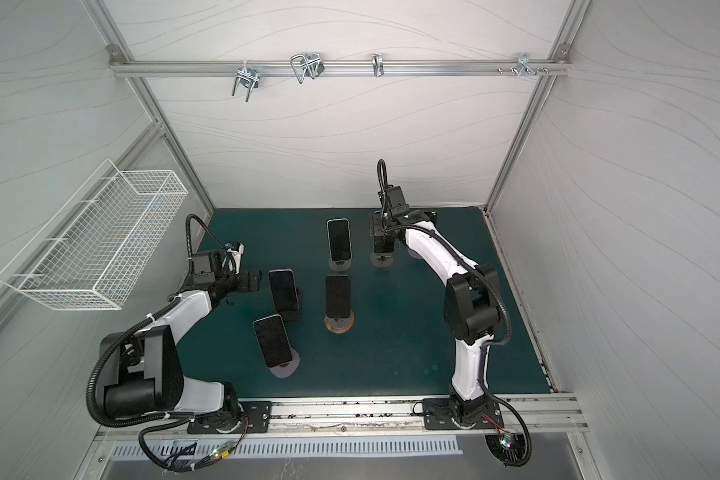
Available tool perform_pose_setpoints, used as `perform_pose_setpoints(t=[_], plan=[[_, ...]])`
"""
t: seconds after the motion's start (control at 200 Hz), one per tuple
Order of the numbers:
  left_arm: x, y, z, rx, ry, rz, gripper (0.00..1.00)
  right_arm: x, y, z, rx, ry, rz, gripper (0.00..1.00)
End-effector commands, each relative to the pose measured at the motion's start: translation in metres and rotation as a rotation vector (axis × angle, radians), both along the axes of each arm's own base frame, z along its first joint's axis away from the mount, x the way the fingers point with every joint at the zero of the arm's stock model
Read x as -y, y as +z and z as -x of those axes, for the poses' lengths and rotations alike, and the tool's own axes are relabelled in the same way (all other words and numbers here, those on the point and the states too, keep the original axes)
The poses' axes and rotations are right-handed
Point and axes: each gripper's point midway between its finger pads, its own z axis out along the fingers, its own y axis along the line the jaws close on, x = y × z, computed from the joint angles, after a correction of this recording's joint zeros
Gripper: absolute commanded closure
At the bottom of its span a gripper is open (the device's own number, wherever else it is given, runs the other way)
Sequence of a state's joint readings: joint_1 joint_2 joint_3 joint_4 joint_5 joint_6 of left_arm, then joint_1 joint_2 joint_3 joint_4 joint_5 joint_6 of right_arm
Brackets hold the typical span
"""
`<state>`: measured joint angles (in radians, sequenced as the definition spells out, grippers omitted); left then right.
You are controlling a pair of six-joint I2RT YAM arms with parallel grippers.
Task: Remove the phone from the phone stand
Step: 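Lift the phone straight up off its stand with the right gripper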
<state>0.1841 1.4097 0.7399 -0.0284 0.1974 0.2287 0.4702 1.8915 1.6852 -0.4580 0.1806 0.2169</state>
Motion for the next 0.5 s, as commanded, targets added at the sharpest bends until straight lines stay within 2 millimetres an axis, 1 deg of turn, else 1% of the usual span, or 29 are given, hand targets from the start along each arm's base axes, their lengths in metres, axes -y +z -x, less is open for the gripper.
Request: perform_pose_setpoints(t=[0.0, 0.11, 0.24, 0.375, 0.495], plan=[[-0.001, 0.015, -0.012, 0.045, -0.013, -0.02, 0.0, -0.002, 0.03, 0.022, 0.024, 0.04, -0.052, 0.34], [-0.001, 0.015, -0.013, 0.042, -0.012, -0.022, 0.0, 0.002, 0.034, 0.038, 0.006, 0.054, -0.057, 0.34], [-0.002, 0.016, -0.012, 0.05, -0.003, -0.027, 0.0, 0.003, 0.031, 0.061, -0.041, 0.107, -0.062, 0.35], [-0.002, 0.016, -0.01, 0.055, -0.004, -0.028, 0.0, 0.006, 0.023, 0.09, -0.119, 0.153, -0.049, 0.36], [-0.003, 0.016, -0.011, 0.053, 0.0, -0.031, 0.0, 0.014, 0.011, 0.118, -0.177, 0.155, -0.031, 0.36]])
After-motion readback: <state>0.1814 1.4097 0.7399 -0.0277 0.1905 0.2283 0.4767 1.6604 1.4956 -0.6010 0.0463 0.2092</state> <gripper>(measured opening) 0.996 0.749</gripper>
